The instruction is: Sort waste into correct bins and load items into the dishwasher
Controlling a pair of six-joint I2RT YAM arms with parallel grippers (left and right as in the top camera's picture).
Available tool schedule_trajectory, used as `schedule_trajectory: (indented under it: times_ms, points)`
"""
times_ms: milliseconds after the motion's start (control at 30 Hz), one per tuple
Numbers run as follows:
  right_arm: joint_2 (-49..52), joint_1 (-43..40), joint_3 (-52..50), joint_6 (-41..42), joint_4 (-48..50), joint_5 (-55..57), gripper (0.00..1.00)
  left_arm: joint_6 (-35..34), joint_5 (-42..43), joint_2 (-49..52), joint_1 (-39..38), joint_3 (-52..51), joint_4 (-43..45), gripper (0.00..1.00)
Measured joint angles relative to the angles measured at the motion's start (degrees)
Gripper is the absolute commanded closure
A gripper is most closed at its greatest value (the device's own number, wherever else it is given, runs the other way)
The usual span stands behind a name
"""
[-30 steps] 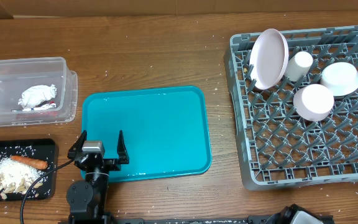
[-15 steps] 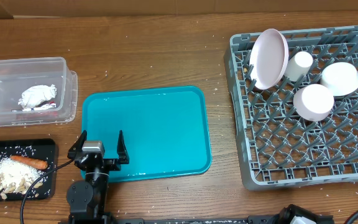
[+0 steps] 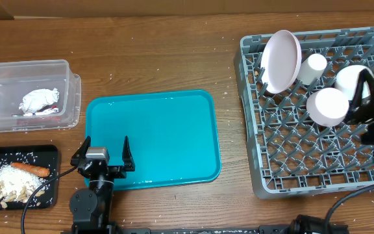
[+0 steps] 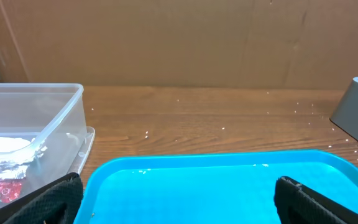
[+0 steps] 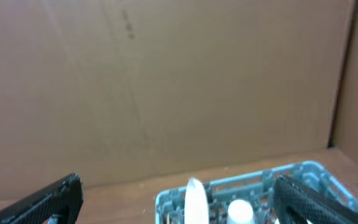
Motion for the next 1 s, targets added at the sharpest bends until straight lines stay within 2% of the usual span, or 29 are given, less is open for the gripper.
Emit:
schedule_trajectory:
  times_ms: [233,467,767,1000]
  points:
    - [-11.82,1.01,-21.33,-0.20,15.85,-0.31,0.00,0.00,0.00,0.00,0.00,0.00,0.00,0.00]
    - [-24.72,1.97,-36.68,-0.26,23.50,-1.14,0.00,0.00,-0.02,0.00,0.00,0.00,0.04,0.00]
    - [-40.17,5.09,-52.17,-0.39,26.49,-1.36,0.00,-0.02,-0.02,0.00,0.00,0.00,0.00,0.00]
    - [-42.75,8.46,-63.87,-0.42,35.91,-0.28,0.00,0.00,0.00,0.00,0.00,0.00,0.02,0.00]
